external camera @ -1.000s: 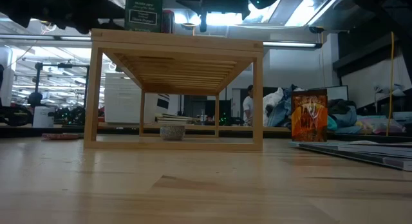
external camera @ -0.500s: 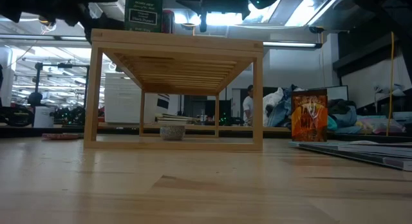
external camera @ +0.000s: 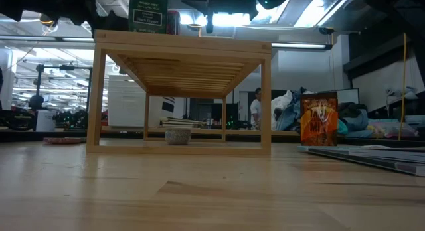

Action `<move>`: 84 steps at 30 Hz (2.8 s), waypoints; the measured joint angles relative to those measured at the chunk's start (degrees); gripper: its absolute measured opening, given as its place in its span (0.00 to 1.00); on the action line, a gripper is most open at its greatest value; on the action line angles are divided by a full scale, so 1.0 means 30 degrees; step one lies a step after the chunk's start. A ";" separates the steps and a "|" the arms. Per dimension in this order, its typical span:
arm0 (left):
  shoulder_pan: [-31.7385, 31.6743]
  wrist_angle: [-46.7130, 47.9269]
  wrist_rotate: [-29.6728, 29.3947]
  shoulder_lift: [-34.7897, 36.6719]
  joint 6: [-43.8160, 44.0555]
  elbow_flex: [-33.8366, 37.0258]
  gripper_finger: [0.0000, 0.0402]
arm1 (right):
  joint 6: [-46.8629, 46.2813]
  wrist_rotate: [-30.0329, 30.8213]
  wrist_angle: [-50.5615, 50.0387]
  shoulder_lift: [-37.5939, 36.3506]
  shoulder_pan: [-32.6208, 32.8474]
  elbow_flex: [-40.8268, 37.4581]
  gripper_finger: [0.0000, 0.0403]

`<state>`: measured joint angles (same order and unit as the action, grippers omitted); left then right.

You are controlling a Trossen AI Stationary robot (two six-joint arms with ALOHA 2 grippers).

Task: Shelf spices
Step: Remove the black seasoning can from the shelf

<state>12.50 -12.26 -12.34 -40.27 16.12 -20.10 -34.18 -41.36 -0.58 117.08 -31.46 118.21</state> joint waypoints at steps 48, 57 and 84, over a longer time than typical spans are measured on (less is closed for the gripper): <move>-0.0456 -0.3587 -0.0969 -0.3380 -0.1521 -0.0007 0.53 | 0.0002 0.0000 0.0000 0.0000 -0.0004 0.0000 0.08; -0.0456 -0.3590 -0.0984 -0.3292 -0.1676 -0.0007 0.25 | 0.0001 0.0000 0.0000 0.0000 -0.0007 0.0000 0.08; 0.1241 1.2770 -0.2736 0.6466 -0.0308 -0.3337 0.25 | -0.0005 0.0000 0.0000 0.0000 0.0000 0.0000 0.08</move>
<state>16.23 26.05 -20.55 -20.87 15.19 -30.11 -34.20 -41.36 -0.58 117.08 -31.46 118.21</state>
